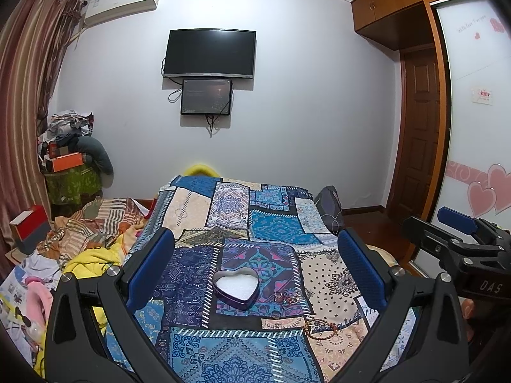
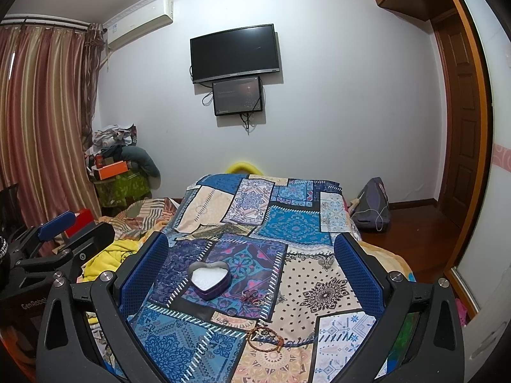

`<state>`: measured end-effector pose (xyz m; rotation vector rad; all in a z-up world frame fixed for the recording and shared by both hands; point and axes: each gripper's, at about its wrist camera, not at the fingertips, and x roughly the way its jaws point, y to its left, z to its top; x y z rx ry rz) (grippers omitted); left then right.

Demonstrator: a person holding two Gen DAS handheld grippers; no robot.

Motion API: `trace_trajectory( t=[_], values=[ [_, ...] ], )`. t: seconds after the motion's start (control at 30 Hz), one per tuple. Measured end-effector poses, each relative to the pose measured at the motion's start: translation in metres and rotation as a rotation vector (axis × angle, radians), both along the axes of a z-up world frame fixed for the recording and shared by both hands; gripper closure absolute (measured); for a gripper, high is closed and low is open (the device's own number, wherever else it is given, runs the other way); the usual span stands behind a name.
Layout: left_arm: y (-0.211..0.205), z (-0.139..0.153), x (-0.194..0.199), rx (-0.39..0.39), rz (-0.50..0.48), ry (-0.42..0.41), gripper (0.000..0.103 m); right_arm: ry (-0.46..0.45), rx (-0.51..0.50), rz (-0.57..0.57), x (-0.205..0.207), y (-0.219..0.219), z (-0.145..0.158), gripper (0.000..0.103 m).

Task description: Organize jewelry

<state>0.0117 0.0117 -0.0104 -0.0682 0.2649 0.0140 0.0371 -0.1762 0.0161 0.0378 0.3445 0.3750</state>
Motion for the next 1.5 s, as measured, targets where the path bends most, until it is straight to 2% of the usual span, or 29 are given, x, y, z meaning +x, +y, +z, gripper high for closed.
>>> trace_trajectory(
  t=[0.33,0.5,0.7,0.83,0.97,1.3,1.4,1.5],
  values=[
    [0.005,-0.006,0.007,-0.004,0.014,0.019,0.0,0.024,-0.009,0.004,0.009,0.001,-0.005,0.0],
    [0.01,-0.011,0.016,-0.01,0.024,0.045,0.0,0.038,-0.051,-0.023,0.019,0.004,-0.015,0.0],
    [0.015,-0.023,0.038,-0.015,0.036,0.093,0.0,0.115,-0.09,-0.032,0.043,0.005,-0.038,0.0],
    [0.02,-0.039,0.059,-0.031,0.054,0.154,0.0,0.177,-0.126,-0.037,0.058,0.006,-0.056,0.0],
    [0.027,-0.06,0.08,-0.042,0.066,0.223,0.0,0.281,-0.156,-0.007,0.077,0.004,-0.082,0.0],
    [0.037,-0.129,0.122,0.024,0.051,0.446,0.001,0.441,-0.264,0.061,0.103,0.005,-0.142,0.001],
    [0.034,-0.149,0.128,0.039,0.01,0.509,0.004,0.504,-0.275,0.105,0.108,0.008,-0.16,0.01],
    [0.03,-0.163,0.131,0.018,-0.04,0.565,0.01,0.568,-0.287,0.151,0.112,0.013,-0.178,0.021]
  ],
)
